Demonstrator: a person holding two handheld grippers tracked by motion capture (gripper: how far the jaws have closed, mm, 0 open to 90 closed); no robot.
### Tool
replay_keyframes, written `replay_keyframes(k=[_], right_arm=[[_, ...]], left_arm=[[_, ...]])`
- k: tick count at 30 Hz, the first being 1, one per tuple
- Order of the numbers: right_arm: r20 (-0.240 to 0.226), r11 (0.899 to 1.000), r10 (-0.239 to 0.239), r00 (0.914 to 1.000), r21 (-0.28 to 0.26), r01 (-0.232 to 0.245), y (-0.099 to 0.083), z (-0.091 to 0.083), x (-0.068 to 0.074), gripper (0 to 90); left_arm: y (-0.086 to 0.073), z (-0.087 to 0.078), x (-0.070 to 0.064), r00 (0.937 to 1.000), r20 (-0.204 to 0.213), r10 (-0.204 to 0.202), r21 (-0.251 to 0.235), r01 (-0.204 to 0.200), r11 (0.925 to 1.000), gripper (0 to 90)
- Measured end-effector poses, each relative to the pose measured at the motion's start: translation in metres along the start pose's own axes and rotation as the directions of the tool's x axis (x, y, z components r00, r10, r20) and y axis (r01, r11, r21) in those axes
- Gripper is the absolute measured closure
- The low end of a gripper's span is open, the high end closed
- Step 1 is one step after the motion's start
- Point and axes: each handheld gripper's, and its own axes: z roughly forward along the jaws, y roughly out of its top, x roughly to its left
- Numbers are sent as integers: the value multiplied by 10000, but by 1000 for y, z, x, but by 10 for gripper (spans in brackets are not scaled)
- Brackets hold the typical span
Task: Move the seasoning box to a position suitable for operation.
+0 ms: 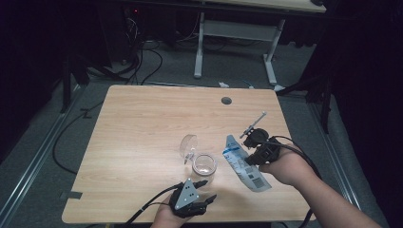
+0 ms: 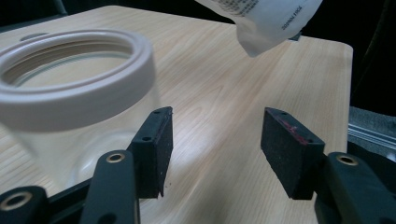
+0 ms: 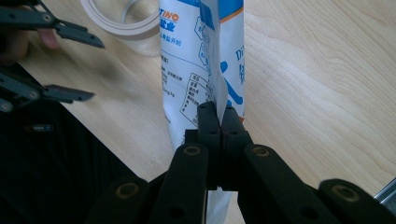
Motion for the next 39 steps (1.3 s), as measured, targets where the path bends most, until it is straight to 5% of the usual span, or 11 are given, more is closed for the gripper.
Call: replay_keyframes(k=[12,27,39], right_arm=[[63,10000,-1,10000,34,1,0,-7,9,900],[-68,9972,-724,9973,157,725,16,-2,31,900],[-288,9963,-846,9960,124,850,26,0,42,900]], left_arm=[[2,9,-7,9998,199,39,-128,-36,9999,432],[4,14,-12,9995,310,34,-268,-25,9996,389],[10,30,-19,9992,268,283,-307,-274,9992,344]])
